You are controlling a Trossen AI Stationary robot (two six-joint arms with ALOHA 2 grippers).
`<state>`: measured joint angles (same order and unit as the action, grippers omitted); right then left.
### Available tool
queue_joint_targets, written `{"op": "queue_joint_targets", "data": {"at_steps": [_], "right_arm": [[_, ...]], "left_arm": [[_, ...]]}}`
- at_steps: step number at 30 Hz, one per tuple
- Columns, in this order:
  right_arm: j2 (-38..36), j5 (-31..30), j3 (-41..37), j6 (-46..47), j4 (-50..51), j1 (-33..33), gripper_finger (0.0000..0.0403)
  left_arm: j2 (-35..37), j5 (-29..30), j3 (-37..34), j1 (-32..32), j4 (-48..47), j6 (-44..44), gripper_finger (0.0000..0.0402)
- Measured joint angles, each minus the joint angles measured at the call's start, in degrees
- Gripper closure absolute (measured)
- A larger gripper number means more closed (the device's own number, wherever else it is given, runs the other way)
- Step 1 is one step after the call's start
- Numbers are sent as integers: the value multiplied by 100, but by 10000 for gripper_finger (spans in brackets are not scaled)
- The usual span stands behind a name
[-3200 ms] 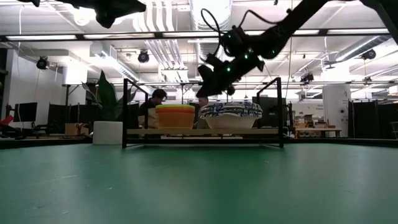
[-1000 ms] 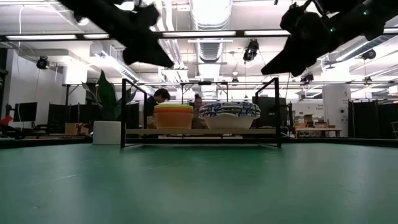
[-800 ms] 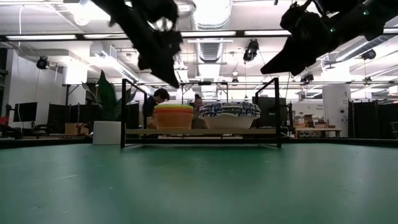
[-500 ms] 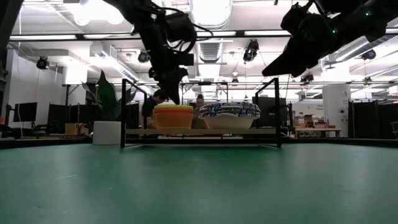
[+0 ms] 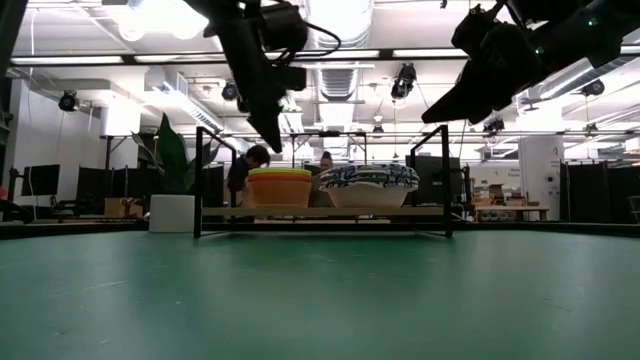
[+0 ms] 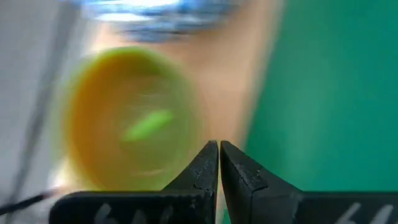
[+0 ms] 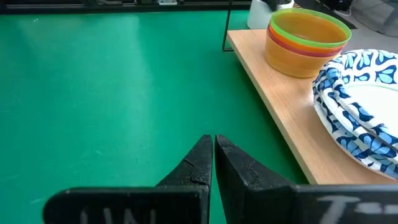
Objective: Place and stack bowls onto a shelf
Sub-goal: Adjust the stacked transparent bowls on the shelf
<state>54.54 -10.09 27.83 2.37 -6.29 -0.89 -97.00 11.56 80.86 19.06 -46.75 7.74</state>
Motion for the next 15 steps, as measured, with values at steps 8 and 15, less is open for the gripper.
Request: {"op": "queue_joint_targets", "data": {"at_steps": [8,15], "right_arm": [[0,-1,0,-72,-2,0,394],[0,-2,0,-68,-13,0,394]], "left_arm": [[-75,-150,-414,48,283,774,402],[-100,730,-421,157,482,668,402]]}}
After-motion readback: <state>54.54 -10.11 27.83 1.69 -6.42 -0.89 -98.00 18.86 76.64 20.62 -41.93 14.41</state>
